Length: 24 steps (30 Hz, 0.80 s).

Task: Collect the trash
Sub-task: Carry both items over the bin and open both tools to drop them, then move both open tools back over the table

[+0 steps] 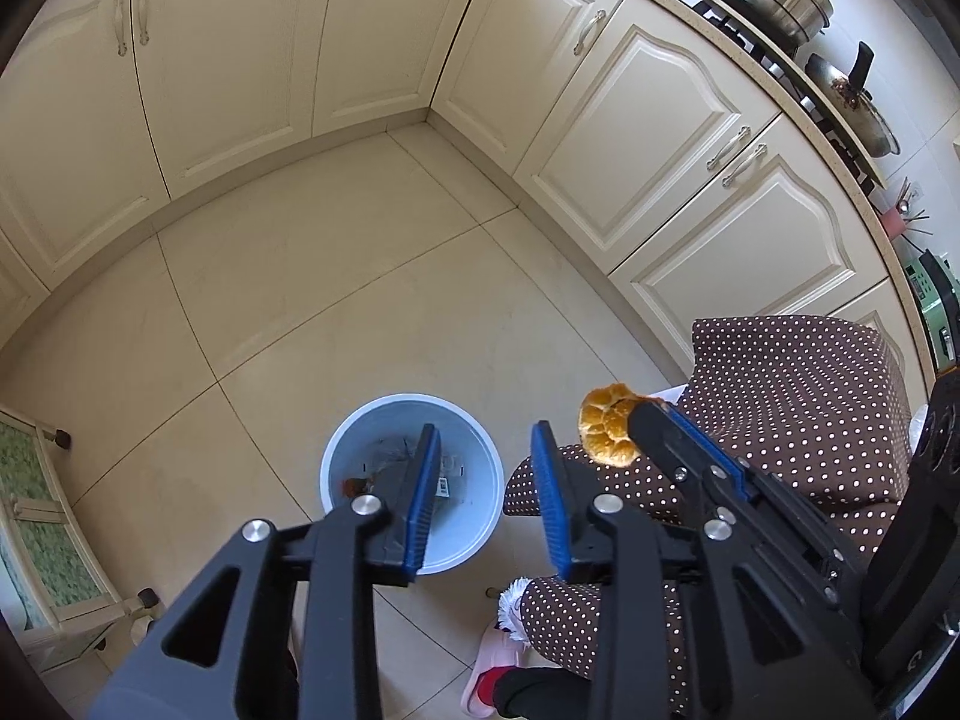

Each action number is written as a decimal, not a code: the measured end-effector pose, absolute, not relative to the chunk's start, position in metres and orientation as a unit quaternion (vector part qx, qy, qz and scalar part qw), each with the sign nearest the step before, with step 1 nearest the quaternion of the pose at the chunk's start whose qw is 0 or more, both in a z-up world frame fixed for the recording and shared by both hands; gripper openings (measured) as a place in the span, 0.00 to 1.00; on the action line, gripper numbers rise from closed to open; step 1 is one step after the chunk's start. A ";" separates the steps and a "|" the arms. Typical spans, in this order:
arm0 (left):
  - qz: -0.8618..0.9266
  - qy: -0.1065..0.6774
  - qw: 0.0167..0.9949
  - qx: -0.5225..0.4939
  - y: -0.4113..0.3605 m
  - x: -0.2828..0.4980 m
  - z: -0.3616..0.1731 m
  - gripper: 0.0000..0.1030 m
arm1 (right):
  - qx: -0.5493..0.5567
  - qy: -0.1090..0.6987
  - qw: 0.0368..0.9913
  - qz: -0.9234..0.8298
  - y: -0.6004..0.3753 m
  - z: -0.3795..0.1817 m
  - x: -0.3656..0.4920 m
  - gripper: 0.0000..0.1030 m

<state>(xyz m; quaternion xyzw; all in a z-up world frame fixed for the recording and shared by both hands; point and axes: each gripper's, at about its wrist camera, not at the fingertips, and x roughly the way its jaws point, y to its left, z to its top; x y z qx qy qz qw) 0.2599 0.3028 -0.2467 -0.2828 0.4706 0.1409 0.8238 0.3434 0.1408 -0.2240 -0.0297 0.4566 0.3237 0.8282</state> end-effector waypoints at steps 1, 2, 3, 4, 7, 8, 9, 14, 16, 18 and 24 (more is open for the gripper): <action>0.141 0.470 0.824 -0.283 0.303 0.259 -0.246 0.30 | -0.030 0.456 0.828 0.323 0.140 -0.223 0.343 0.10; 0.141 0.469 0.824 -0.284 0.303 0.259 -0.245 0.30 | -0.030 0.457 0.828 0.323 0.139 -0.223 0.343 0.12; 0.141 0.469 0.825 -0.284 0.303 0.258 -0.244 0.30 | -0.030 0.456 0.829 0.323 0.138 -0.222 0.343 0.14; 0.141 0.468 0.825 -0.284 0.302 0.258 -0.243 0.30 | -0.029 0.455 0.830 0.322 0.136 -0.220 0.343 0.18; 0.140 0.465 0.827 -0.283 0.301 0.255 -0.238 0.30 | -0.027 0.451 0.832 0.321 0.133 -0.216 0.340 0.21; 0.140 0.463 0.829 -0.282 0.300 0.255 -0.235 0.31 | -0.026 0.449 0.833 0.321 0.132 -0.214 0.339 0.21; 0.140 0.461 0.830 -0.281 0.298 0.254 -0.232 0.31 | -0.025 0.448 0.834 0.321 0.131 -0.212 0.338 0.21; 0.134 0.450 0.840 -0.271 0.285 0.251 -0.215 0.31 | -0.016 0.434 0.843 0.318 0.116 -0.194 0.333 0.21; 0.127 0.445 0.845 -0.267 0.277 0.250 -0.205 0.31 | -0.012 0.425 0.849 0.315 0.105 -0.184 0.329 0.21; 0.117 0.437 0.854 -0.258 0.264 0.251 -0.193 0.31 | -0.007 0.414 0.856 0.309 0.093 -0.173 0.324 0.21; 0.062 0.420 0.877 -0.224 0.199 0.259 -0.159 0.31 | 0.012 0.368 0.894 0.253 0.019 -0.129 0.313 0.26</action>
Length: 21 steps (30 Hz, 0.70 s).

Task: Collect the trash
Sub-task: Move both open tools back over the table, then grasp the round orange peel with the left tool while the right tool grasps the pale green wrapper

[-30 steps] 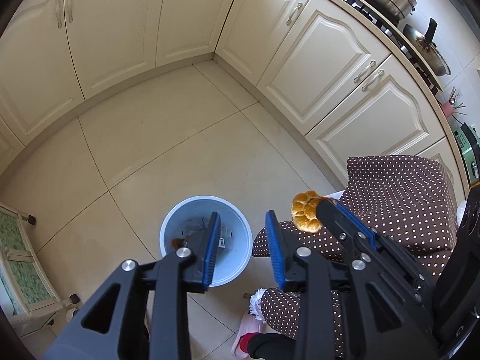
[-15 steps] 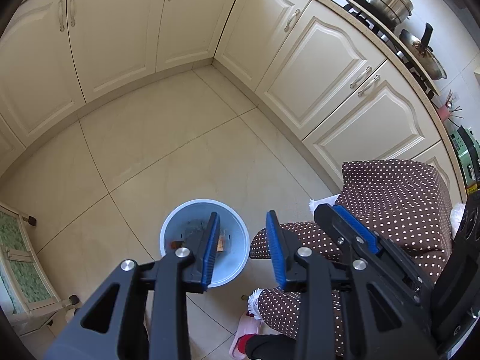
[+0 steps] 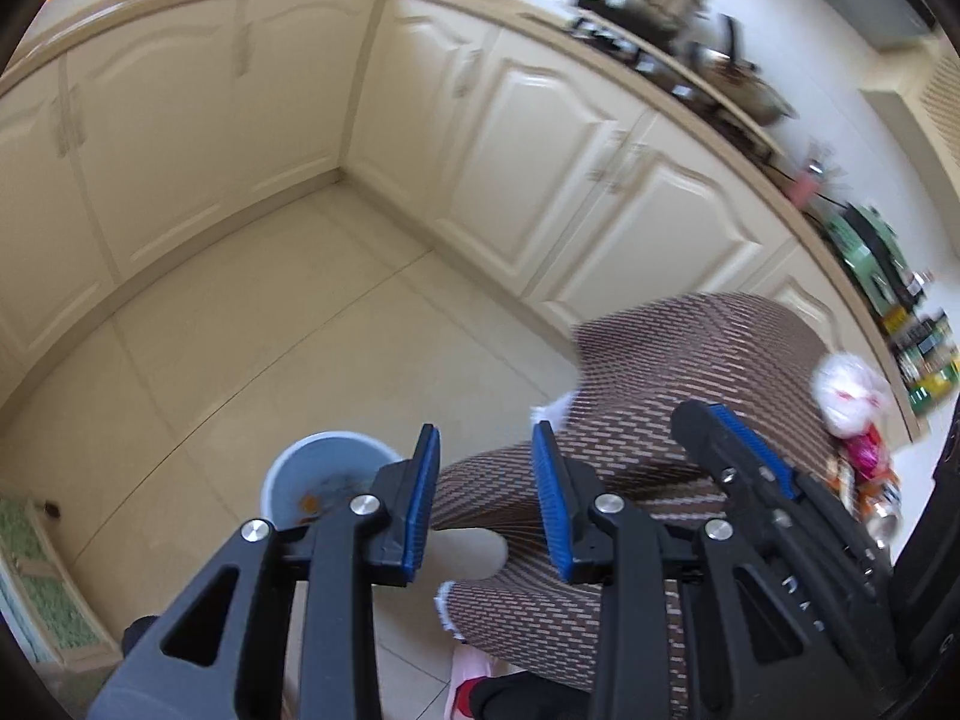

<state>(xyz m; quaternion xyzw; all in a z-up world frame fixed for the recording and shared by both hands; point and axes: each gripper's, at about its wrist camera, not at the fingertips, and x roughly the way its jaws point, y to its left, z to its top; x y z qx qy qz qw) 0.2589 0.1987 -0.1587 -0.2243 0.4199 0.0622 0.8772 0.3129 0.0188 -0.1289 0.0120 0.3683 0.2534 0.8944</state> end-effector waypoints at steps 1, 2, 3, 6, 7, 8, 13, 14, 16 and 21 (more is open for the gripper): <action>0.048 0.418 0.881 -0.217 0.184 0.262 -0.153 0.31 | 0.016 0.358 0.903 0.237 -0.002 -0.120 0.310 0.30; 0.034 0.417 0.884 -0.209 0.167 0.265 -0.147 0.31 | 0.019 0.352 0.908 0.226 -0.015 -0.115 0.308 0.31; 0.022 0.417 0.886 -0.203 0.153 0.268 -0.143 0.31 | 0.022 0.345 0.914 0.212 -0.031 -0.108 0.307 0.31; -0.020 0.418 0.891 -0.175 0.099 0.278 -0.133 0.31 | 0.037 0.329 0.928 0.169 -0.086 -0.095 0.301 0.36; -0.029 0.419 0.892 -0.167 0.086 0.280 -0.131 0.31 | 0.043 0.325 0.932 0.155 -0.102 -0.093 0.299 0.42; -0.040 0.420 0.893 -0.157 0.070 0.283 -0.129 0.31 | 0.048 0.321 0.936 0.135 -0.124 -0.090 0.297 0.43; -0.090 0.428 0.892 -0.114 -0.002 0.297 -0.124 0.38 | 0.080 0.336 0.936 0.069 -0.203 -0.096 0.302 0.43; -0.095 0.431 0.892 -0.101 -0.016 0.301 -0.124 0.39 | 0.080 0.341 0.935 0.060 -0.211 -0.098 0.304 0.45; -0.104 0.437 0.889 -0.088 -0.034 0.308 -0.126 0.40 | 0.083 0.357 0.929 0.045 -0.226 -0.104 0.312 0.47; -0.107 0.448 0.885 -0.068 -0.054 0.324 -0.132 0.41 | 0.084 0.401 0.912 0.029 -0.246 -0.126 0.338 0.49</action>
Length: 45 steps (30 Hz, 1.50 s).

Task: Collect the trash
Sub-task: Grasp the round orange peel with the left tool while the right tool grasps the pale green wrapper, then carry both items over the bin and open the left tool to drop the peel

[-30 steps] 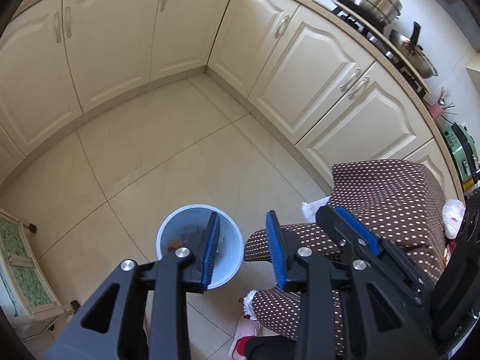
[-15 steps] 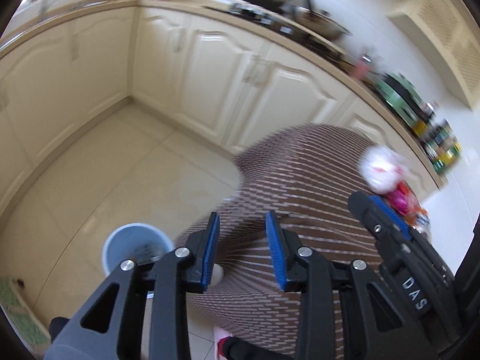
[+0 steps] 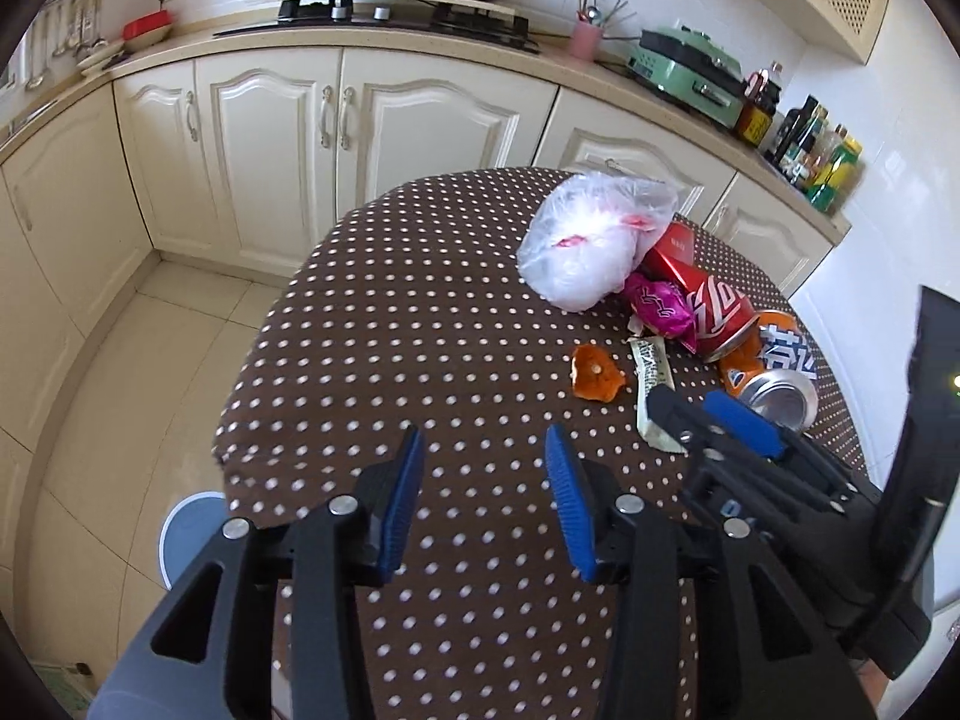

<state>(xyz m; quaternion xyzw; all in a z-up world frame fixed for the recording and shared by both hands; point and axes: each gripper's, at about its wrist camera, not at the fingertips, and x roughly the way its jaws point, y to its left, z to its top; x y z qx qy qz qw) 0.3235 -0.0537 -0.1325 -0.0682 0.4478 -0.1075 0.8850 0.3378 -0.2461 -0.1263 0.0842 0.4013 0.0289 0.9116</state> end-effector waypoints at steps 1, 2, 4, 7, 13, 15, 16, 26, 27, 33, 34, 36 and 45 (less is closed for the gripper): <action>-0.108 0.450 0.884 -0.067 -0.056 0.327 -0.134 0.41 | 0.084 0.407 0.909 0.028 -0.250 -0.130 0.341 0.49; -0.107 0.451 0.884 -0.066 -0.058 0.330 -0.135 0.42 | 0.082 0.414 0.906 0.027 -0.252 -0.133 0.345 0.49; -0.109 0.455 0.882 -0.060 -0.063 0.336 -0.137 0.43 | 0.078 0.424 0.902 0.026 -0.255 -0.140 0.349 0.49; -0.110 0.460 0.879 -0.054 -0.073 0.344 -0.142 0.43 | 0.056 0.428 0.902 0.023 -0.253 -0.144 0.356 0.45; -0.123 0.468 0.874 -0.049 -0.088 0.357 -0.151 0.45 | 0.086 0.404 0.910 0.032 -0.269 -0.142 0.351 0.16; -0.136 0.470 0.871 -0.046 -0.097 0.361 -0.154 0.45 | 0.097 0.381 0.919 0.031 -0.276 -0.135 0.342 0.16; -0.143 0.471 0.870 -0.041 -0.101 0.363 -0.155 0.46 | 0.100 0.372 0.923 0.030 -0.278 -0.133 0.338 0.16; -0.148 0.458 0.876 0.018 -0.139 0.379 -0.166 0.48 | 0.144 0.340 0.929 0.035 -0.294 -0.125 0.332 0.15; -0.150 0.455 0.877 0.022 -0.141 0.380 -0.166 0.48 | 0.146 0.339 0.929 0.036 -0.296 -0.125 0.331 0.15; -0.143 0.437 0.886 0.068 -0.158 0.380 -0.169 0.42 | 0.155 0.336 0.928 0.046 -0.296 -0.124 0.332 0.15; -0.138 0.432 0.888 0.075 -0.159 0.380 -0.169 0.35 | 0.156 0.336 0.927 0.048 -0.296 -0.124 0.333 0.15; -0.140 0.430 0.889 0.071 -0.158 0.379 -0.168 0.34 | 0.157 0.336 0.927 0.049 -0.294 -0.124 0.332 0.15; -0.123 0.407 0.905 -0.012 -0.103 0.357 -0.145 0.33 | 0.148 0.331 0.930 0.066 -0.279 -0.114 0.326 0.15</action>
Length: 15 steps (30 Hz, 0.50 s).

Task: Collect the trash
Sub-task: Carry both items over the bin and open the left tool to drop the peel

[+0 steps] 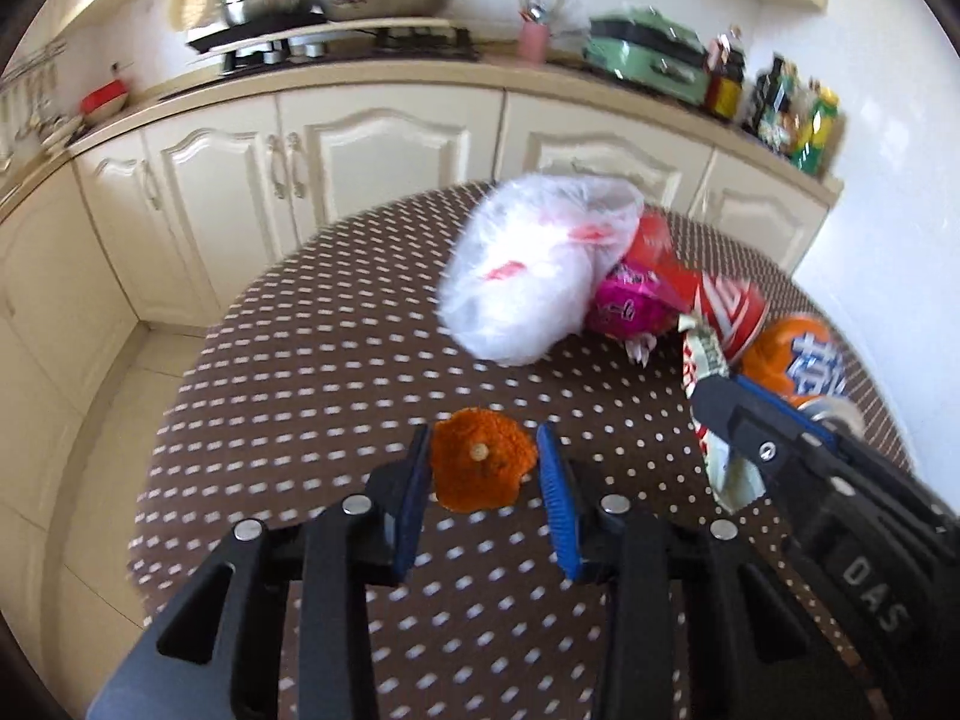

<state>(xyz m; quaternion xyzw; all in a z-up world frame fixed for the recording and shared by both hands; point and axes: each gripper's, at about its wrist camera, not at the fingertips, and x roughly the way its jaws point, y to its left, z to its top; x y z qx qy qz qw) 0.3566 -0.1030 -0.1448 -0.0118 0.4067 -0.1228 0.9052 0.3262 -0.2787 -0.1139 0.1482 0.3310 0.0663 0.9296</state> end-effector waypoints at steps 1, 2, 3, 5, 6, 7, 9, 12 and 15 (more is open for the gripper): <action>-0.127 0.407 0.904 -0.019 -0.096 0.353 -0.142 0.33 | 0.149 0.331 0.929 0.070 -0.276 -0.112 0.326 0.15; -0.129 0.407 0.904 -0.025 -0.091 0.348 -0.140 0.33 | 0.152 0.331 0.928 0.079 -0.271 -0.110 0.323 0.15; -0.128 0.405 0.905 -0.031 -0.084 0.344 -0.137 0.33 | 0.152 0.331 0.928 0.083 -0.268 -0.109 0.322 0.15; -0.127 0.402 0.906 -0.038 -0.073 0.335 -0.133 0.33 | 0.149 0.329 0.928 0.088 -0.258 -0.105 0.317 0.15; -0.126 0.401 0.906 -0.044 -0.065 0.329 -0.131 0.33 | 0.146 0.329 0.928 0.092 -0.252 -0.104 0.314 0.15; -0.126 0.400 0.906 -0.047 -0.059 0.326 -0.129 0.33 | 0.144 0.328 0.929 0.097 -0.245 -0.101 0.311 0.15; -0.121 0.397 0.908 -0.056 -0.044 0.317 -0.125 0.33 | 0.136 0.325 0.930 0.103 -0.233 -0.097 0.305 0.15; -0.115 0.392 0.910 -0.068 -0.022 0.305 -0.119 0.33 | 0.125 0.321 0.932 0.115 -0.211 -0.091 0.296 0.15; -0.101 0.386 0.914 -0.078 0.005 0.293 -0.114 0.33 | 0.113 0.319 0.932 0.129 -0.187 -0.085 0.290 0.15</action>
